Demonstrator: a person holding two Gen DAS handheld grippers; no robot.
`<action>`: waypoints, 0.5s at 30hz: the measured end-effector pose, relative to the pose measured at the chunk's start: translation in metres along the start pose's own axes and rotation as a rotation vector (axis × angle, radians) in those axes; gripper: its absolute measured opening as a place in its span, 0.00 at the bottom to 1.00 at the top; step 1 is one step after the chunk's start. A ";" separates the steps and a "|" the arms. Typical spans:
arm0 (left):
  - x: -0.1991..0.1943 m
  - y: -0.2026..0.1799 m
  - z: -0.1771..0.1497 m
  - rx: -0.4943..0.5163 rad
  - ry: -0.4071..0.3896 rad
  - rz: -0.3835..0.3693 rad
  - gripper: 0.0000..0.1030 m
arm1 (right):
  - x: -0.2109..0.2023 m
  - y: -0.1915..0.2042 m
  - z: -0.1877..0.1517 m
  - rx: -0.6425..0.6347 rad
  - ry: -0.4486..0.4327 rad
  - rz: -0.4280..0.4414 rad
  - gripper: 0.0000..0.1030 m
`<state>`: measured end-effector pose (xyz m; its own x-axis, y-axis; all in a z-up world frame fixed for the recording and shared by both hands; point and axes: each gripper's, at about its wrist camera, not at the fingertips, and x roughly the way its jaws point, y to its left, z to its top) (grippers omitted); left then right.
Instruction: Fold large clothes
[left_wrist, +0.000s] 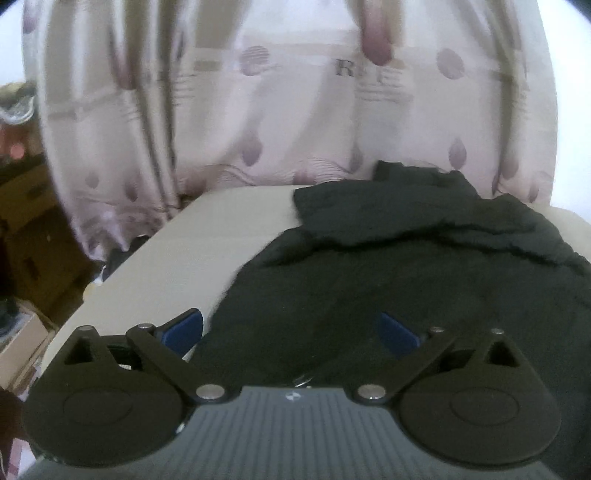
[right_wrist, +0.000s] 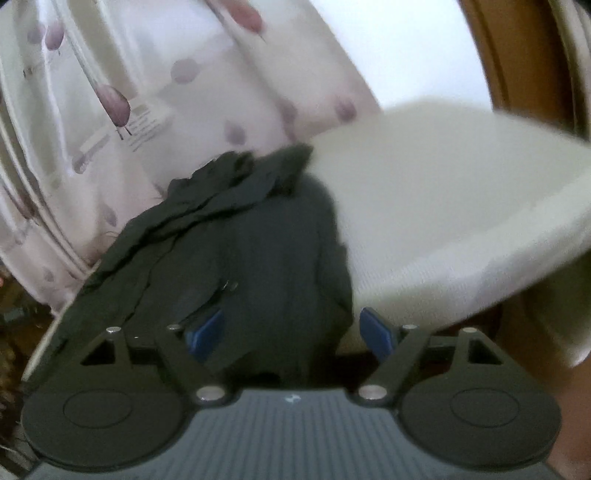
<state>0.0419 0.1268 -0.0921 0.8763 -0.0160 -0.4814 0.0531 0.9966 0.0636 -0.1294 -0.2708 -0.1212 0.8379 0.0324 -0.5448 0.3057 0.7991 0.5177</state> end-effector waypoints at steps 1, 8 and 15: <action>-0.002 0.013 -0.006 0.001 0.005 -0.004 0.97 | 0.001 -0.003 -0.002 0.012 0.007 0.004 0.78; -0.001 0.082 -0.050 -0.073 0.135 -0.048 0.86 | 0.004 -0.026 -0.010 0.131 0.008 0.012 0.78; -0.007 0.091 -0.079 -0.132 0.158 -0.282 0.93 | 0.006 -0.039 -0.010 0.233 0.079 0.119 0.79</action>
<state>0.0024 0.2240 -0.1518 0.7509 -0.2895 -0.5937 0.2111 0.9569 -0.1996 -0.1408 -0.2958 -0.1520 0.8389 0.1717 -0.5164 0.3108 0.6277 0.7137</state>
